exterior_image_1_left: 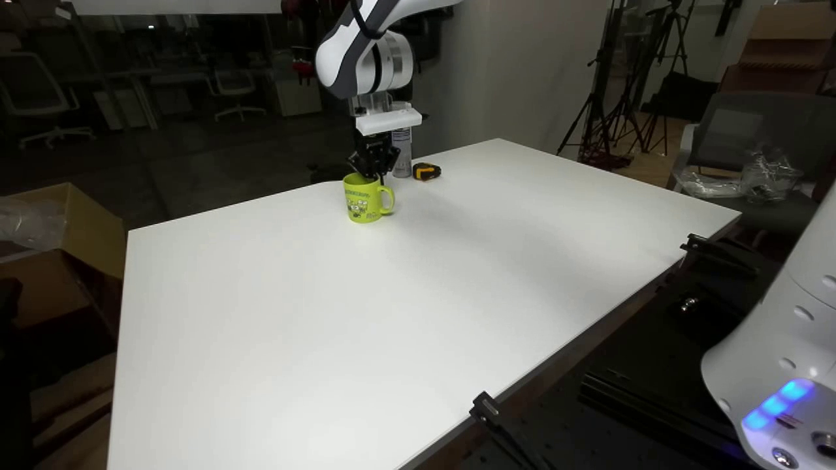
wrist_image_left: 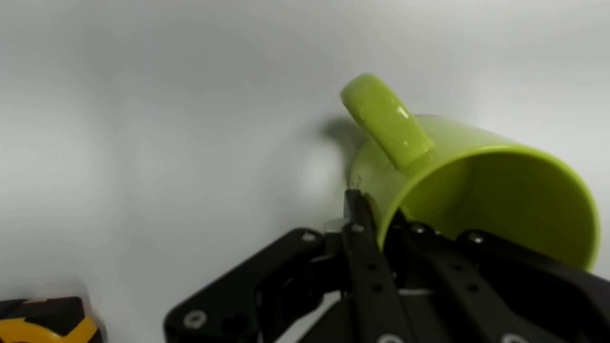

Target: Slide the mug forward

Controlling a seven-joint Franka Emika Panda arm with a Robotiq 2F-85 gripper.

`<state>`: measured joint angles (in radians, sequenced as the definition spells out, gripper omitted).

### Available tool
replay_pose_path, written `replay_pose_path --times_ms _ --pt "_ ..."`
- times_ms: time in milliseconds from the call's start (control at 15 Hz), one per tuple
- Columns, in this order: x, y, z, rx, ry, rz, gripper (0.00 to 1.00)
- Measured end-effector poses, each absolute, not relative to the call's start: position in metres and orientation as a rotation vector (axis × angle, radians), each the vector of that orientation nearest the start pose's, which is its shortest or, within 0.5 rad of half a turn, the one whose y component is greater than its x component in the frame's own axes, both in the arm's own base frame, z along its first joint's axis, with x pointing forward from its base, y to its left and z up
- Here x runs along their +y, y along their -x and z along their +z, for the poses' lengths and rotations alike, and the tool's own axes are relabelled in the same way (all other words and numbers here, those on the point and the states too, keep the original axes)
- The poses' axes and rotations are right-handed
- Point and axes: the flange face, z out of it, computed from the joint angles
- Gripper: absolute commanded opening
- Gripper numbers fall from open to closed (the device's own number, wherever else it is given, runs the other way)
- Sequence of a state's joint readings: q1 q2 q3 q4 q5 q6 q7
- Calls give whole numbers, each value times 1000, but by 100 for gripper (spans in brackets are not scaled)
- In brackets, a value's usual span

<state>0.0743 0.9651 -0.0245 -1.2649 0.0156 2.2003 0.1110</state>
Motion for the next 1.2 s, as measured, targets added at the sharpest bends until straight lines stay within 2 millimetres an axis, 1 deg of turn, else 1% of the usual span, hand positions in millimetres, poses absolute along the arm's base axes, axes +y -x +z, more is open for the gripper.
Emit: replay_pose_path --times_ms 67,200,467,600,733,933,1200 --pt "51 -737 166 130 3153 58 2" --pt "63 -720 166 256 3157 58 2" --pt "72 -688 166 551 3124 -2 2" --pt "77 -668 166 650 3105 -23 2" --pt "86 -643 166 715 3083 -18 2" --pt "102 -602 164 754 3035 -11 2" --pt "121 -538 163 779 2964 -3 2"
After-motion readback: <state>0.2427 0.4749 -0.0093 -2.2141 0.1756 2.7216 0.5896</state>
